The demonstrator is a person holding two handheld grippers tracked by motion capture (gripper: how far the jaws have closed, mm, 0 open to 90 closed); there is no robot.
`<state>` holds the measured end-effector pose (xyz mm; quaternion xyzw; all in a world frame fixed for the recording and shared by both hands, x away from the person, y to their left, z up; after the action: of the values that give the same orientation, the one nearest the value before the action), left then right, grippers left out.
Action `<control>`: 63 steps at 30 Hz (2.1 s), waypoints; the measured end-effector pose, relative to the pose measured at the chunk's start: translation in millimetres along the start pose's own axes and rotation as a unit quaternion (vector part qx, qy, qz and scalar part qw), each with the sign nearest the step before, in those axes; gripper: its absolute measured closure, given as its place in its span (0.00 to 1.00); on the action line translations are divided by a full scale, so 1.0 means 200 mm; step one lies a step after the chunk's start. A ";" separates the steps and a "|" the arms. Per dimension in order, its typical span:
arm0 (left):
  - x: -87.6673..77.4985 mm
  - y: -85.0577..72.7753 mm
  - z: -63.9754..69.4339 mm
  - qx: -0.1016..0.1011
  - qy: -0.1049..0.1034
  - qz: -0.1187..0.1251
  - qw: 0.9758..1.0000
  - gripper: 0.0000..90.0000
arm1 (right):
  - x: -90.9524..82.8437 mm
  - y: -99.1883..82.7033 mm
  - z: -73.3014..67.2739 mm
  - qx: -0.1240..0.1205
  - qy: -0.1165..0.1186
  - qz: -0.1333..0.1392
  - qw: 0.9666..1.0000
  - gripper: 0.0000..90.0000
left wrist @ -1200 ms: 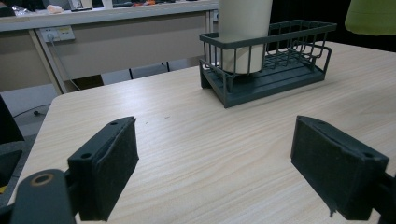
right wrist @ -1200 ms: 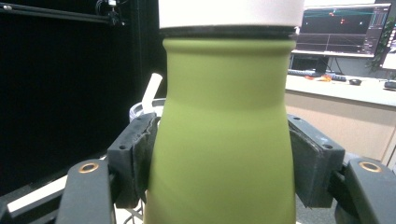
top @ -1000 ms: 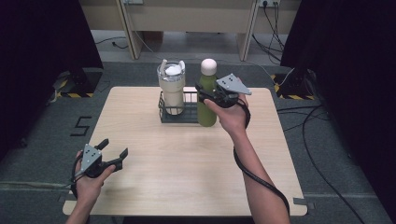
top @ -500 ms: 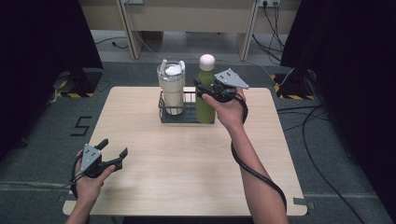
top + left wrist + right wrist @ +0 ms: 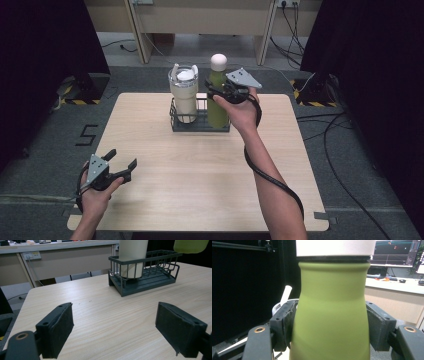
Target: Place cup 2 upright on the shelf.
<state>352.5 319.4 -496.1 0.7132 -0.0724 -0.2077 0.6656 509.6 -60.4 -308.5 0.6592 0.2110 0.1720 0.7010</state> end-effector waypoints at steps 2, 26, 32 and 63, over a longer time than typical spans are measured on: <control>0.00 0.00 0.00 0.000 0.001 0.000 1.000 0.16 | 0.01 0.01 0.00 -0.001 -0.002 0.000 1.000 0.37; 0.00 0.00 0.00 -0.002 0.002 -0.002 1.000 0.16 | 0.13 0.08 0.05 0.008 -0.016 -0.008 1.000 0.37; 0.00 0.00 0.00 -0.003 0.002 -0.002 1.000 0.16 | 0.16 0.09 0.07 0.011 -0.020 -0.010 1.000 0.37; 0.00 0.00 0.00 -0.006 -0.001 0.000 1.000 0.16 | 0.30 0.08 0.11 0.029 -0.035 -0.022 0.999 0.37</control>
<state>352.4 319.1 -496.5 0.7094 -0.0716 -0.2084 0.6695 572.2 -46.2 -296.7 0.6800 0.2057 0.1271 0.6921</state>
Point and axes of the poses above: each handheld gripper's, and its own axes: x roughly forward along the jaws, y roughly out of its top, z roughly to its right, the point moved 1 cm from there along x, roughly forward along the jaws, and after that the axes turned 1 degree about -y, right-handed, at the moved point
